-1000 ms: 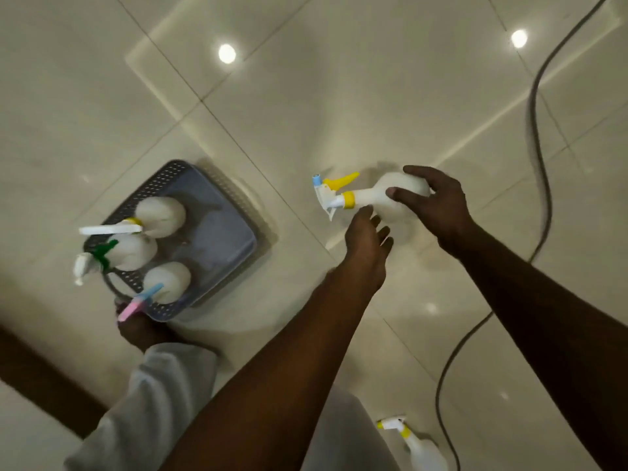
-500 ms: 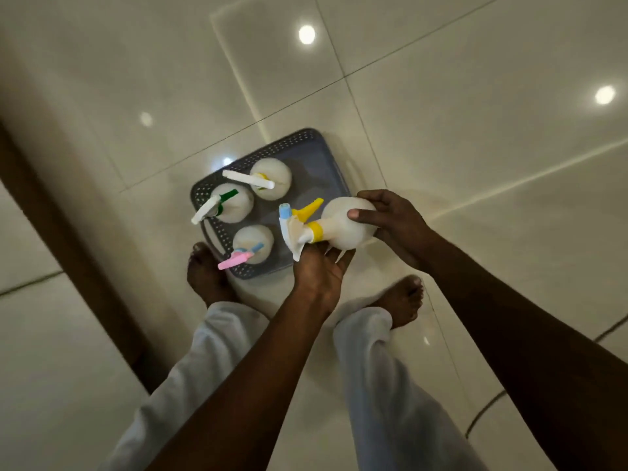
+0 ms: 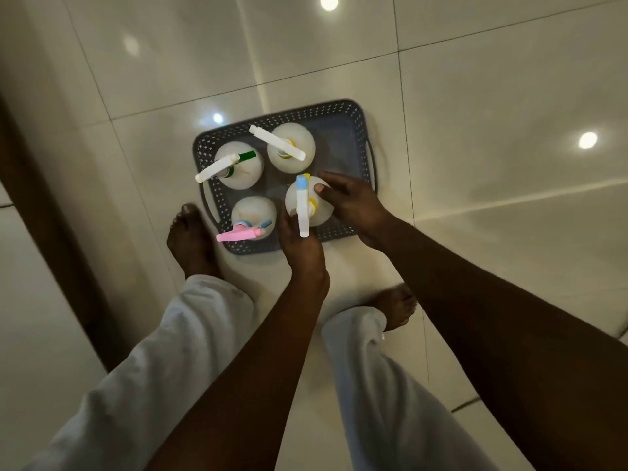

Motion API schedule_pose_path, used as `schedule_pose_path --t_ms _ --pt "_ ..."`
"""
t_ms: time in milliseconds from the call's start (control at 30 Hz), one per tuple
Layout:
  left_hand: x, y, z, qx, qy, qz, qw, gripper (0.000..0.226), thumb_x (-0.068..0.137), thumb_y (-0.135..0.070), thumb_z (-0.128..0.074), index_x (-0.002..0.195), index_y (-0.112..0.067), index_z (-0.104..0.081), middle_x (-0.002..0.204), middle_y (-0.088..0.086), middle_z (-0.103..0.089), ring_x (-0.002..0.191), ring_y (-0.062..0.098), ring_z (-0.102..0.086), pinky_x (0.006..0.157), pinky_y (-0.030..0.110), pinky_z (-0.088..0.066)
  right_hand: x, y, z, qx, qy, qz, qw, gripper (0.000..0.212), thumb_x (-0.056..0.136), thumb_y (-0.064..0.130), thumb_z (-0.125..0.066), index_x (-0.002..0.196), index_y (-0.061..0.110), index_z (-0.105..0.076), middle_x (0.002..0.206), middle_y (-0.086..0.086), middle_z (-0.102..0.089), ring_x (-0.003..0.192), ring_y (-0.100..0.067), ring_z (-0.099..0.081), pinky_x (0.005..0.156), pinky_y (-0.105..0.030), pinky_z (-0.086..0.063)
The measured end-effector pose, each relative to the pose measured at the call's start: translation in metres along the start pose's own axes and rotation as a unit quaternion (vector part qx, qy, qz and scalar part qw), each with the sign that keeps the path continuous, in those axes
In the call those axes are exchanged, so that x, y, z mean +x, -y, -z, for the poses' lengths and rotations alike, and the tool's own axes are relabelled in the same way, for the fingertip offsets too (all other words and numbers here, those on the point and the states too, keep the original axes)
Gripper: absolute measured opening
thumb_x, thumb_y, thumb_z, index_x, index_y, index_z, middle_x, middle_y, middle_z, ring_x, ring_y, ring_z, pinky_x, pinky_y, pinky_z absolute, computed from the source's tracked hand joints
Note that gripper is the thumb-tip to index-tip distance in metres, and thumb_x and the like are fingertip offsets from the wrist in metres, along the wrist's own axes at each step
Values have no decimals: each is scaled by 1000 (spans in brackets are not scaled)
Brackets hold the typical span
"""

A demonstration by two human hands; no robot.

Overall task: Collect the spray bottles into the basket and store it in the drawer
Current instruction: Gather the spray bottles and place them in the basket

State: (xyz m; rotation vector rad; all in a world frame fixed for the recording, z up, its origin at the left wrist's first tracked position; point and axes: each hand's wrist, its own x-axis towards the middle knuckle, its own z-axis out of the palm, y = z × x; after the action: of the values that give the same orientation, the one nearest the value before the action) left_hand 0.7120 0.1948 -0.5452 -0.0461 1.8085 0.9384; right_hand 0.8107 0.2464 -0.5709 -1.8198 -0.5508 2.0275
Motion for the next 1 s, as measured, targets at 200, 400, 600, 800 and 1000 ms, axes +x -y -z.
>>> schedule_pose_path --t_ms 200,400,600,800,1000 --pt "30 13 11 6 -11 42 999 37 108 -20 -46 141 -8 -59 140 20 -63 133 38 -57 119 57 -40 27 -20 -13 -26 0 -11 1000 55 99 32 -73 150 22 -58 150 -4 -62 137 -25 -59 117 -50 -50" --pt "43 18 17 6 -10 55 998 38 107 -17 -47 142 -5 -57 138 21 -64 132 40 -57 118 56 -41 33 -23 -24 -29 -6 -11 999 51 100 28 -72 149 23 -59 152 -4 -59 138 -23 -57 117 -47 -50" --pt "50 20 29 27 11 64 998 36 106 -13 -54 141 -3 -58 137 20 -65 129 37 -61 116 55 -44 30 -19 -27 -36 -11 -12 999 50 100 17 -71 149 14 -59 150 -10 -61 137 -26 -58 116 -44 -50" --pt "29 8 43 -6 -19 88 996 32 101 -1 -52 130 -5 -66 116 11 -71 100 19 -62 92 35 -49 0 -9 -31 -54 -36 -9 998 47 102 14 -68 148 14 -59 151 -10 -60 129 -19 -59 99 -25 -55" --pt "-19 -38 68 51 -27 152 987 21 100 -4 -51 101 -16 -69 98 4 -67 86 19 -60 75 28 -49 -73 20 -36 -38 -92 -23 995 41 103 15 -66 144 13 -62 141 -6 -65 121 -17 -61 104 -32 -51"
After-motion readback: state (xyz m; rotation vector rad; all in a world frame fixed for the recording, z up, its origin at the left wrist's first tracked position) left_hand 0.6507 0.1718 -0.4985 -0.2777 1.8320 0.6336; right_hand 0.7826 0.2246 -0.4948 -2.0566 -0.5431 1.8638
